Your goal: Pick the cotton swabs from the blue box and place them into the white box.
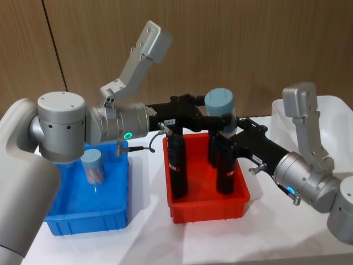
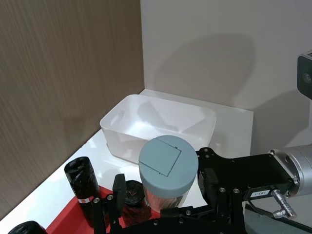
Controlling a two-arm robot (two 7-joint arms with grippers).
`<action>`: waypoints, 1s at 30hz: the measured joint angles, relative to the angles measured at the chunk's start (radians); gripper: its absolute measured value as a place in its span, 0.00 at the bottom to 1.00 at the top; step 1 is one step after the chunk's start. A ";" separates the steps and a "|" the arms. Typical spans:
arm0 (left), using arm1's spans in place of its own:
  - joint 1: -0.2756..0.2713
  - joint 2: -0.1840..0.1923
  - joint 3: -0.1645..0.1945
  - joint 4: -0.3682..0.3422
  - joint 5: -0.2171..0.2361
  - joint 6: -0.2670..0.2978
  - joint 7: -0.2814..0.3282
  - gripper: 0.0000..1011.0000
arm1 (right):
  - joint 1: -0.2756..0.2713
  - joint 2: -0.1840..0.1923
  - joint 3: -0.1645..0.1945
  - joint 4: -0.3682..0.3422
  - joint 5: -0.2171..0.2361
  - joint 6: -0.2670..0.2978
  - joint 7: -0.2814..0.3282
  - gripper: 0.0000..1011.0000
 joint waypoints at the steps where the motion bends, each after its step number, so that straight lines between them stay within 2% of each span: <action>1: 0.000 0.000 0.000 0.000 0.000 0.000 0.000 0.99 | -0.001 0.000 0.000 -0.001 0.002 0.000 -0.001 0.66; 15: 0.000 0.000 0.000 0.000 -0.001 -0.001 0.000 0.99 | -0.005 0.006 0.005 0.012 0.007 -0.006 -0.024 0.66; 30: 0.000 0.000 0.000 0.000 -0.001 -0.001 0.001 0.99 | 0.018 0.029 0.046 0.116 0.012 -0.026 -0.094 0.66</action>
